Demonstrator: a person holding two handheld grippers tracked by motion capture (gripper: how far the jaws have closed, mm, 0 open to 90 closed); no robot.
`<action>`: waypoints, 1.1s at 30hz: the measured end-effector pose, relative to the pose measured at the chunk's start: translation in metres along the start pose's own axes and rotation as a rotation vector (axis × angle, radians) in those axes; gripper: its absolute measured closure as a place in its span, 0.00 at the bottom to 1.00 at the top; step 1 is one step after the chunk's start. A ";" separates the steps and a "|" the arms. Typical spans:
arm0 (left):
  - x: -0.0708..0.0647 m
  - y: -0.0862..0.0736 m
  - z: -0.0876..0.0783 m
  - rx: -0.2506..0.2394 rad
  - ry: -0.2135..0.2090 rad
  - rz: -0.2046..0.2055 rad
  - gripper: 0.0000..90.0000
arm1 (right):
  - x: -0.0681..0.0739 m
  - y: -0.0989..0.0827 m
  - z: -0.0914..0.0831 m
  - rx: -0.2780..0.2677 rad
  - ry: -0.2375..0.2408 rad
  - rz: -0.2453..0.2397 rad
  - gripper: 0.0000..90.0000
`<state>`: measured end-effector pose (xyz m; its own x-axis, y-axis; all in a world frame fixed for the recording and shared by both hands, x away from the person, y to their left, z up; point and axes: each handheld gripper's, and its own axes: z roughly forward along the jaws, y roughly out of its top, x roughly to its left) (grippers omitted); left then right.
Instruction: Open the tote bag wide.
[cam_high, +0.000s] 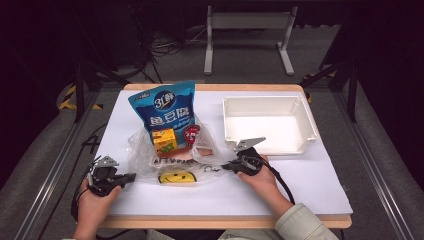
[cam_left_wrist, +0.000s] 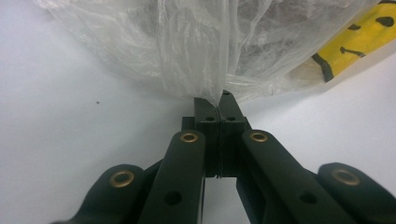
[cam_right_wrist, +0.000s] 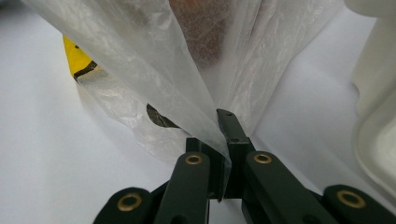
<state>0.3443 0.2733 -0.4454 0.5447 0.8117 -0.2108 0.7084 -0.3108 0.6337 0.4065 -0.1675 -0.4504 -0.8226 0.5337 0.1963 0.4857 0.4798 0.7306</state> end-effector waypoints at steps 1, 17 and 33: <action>0.000 0.000 0.000 0.002 0.001 0.000 1.00 | 0.000 0.000 0.000 -0.002 -0.002 0.000 0.99; -0.011 0.005 -0.047 -0.277 0.006 0.037 0.46 | 0.001 -0.001 0.000 -0.012 -0.012 -0.013 0.99; -0.046 0.038 -0.047 -0.367 -0.064 0.153 0.47 | 0.002 -0.001 0.000 -0.016 -0.015 -0.016 0.99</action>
<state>0.3246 0.2473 -0.3765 0.6668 0.7335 -0.1321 0.4156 -0.2188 0.8828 0.4041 -0.1670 -0.4503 -0.8255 0.5365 0.1751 0.4678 0.4770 0.7440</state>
